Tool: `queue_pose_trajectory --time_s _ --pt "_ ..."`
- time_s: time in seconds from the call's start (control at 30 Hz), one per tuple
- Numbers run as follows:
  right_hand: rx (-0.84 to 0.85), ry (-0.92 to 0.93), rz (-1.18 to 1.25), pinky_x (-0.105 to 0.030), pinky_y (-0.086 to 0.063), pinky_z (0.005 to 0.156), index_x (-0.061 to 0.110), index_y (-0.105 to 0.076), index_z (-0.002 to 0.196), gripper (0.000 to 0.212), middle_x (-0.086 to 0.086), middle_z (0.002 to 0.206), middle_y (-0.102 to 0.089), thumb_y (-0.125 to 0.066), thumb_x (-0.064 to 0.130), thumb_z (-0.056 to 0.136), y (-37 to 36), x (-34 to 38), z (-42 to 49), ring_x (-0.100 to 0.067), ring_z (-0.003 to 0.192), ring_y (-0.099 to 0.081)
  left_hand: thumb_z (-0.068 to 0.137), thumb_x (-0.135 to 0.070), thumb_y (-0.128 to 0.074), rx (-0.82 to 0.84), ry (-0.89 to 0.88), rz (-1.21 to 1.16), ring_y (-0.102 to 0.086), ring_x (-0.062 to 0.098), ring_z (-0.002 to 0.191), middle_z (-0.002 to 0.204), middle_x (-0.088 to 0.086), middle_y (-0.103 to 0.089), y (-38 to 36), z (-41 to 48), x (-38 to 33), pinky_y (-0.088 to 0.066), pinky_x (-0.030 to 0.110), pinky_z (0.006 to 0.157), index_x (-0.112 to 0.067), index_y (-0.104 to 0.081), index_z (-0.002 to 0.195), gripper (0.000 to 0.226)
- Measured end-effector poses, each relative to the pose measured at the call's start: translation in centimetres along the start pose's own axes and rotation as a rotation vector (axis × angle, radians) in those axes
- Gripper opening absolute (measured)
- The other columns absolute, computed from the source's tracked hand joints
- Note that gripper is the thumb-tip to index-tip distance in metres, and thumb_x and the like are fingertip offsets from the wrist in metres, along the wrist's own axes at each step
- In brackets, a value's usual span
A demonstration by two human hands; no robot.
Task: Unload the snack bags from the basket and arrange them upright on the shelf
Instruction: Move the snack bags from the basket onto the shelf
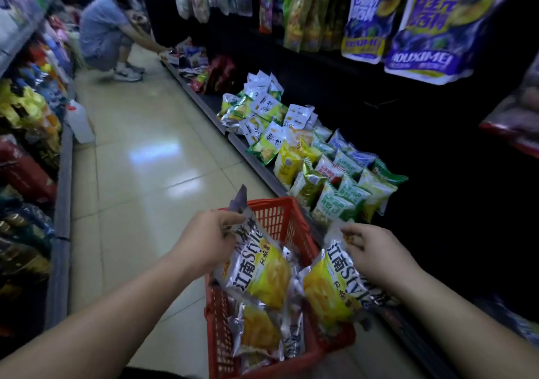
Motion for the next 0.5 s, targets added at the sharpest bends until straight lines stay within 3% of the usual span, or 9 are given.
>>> queue_pose_trajectory --time_s 0.13,0.3,0.33,0.4,0.5 --pt "-0.150 -0.129 0.163 -0.027 -0.045 0.098 0.019 -0.066 0.133 0.038 0.001 0.136 -0.065 -0.067 0.023 0.095 1.6 -2.9 -2.5 -0.018 0.128 -0.058 0.084 -0.003 -0.064 -0.024 0.056 -0.180 -0.070 0.017 0.106 0.125 0.001 -0.071 -1.3 -0.5 -1.5 -0.055 0.025 0.086 -0.024 -0.073 0.124 0.046" --pt "-0.219 -0.237 0.246 -0.024 -0.038 0.097 0.016 -0.065 0.133 0.040 0.000 0.137 -0.064 -0.070 0.022 0.094 3.8 -8.1 -4.6 -0.019 0.130 -0.055 0.085 -0.008 -0.071 0.026 0.030 -0.342 -0.063 -0.003 0.063 0.115 -0.004 -0.068 -4.4 0.4 -6.0 -0.046 0.008 0.048 -0.028 -0.072 0.125 0.044" --pt "-0.240 -0.261 0.248 -0.025 -0.039 0.097 0.015 -0.066 0.132 0.039 -0.001 0.135 -0.065 -0.071 0.022 0.093 4.5 -9.2 -4.8 -0.020 0.129 -0.056 0.085 -0.009 -0.073 0.041 0.017 -0.372 -0.064 -0.002 0.062 0.119 -0.002 -0.069 -5.2 0.7 -7.0 -0.047 0.008 0.047 -0.027 -0.071 0.125 0.044" --pt "-0.292 -0.311 0.230 -0.028 -0.040 0.095 0.016 -0.067 0.131 0.039 -0.003 0.133 -0.066 -0.072 0.023 0.093 6.0 -11.1 -5.5 -0.023 0.126 -0.058 0.086 -0.010 -0.074 0.094 -0.027 -0.419 -0.070 0.002 0.078 0.126 0.002 -0.070 -7.0 1.4 -9.2 -0.051 0.009 0.054 -0.026 -0.070 0.127 0.044" --pt "-0.372 -0.378 0.204 -0.032 -0.043 0.091 0.015 -0.062 0.136 0.043 -0.006 0.138 -0.063 -0.069 0.025 0.095 7.8 -13.9 -7.4 -0.027 0.125 -0.058 0.087 -0.012 -0.076 0.197 -0.050 -0.537 -0.075 0.013 0.087 0.134 0.004 -0.067 -10.5 1.7 -12.6 -0.064 0.031 0.075 -0.026 -0.070 0.128 0.043"
Point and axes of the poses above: each hand's wrist, its own z-axis towards the middle knuckle, its own y-axis out of the back of the hand, x = y × z, the point moved 2 cm from there along z, towards the middle knuckle
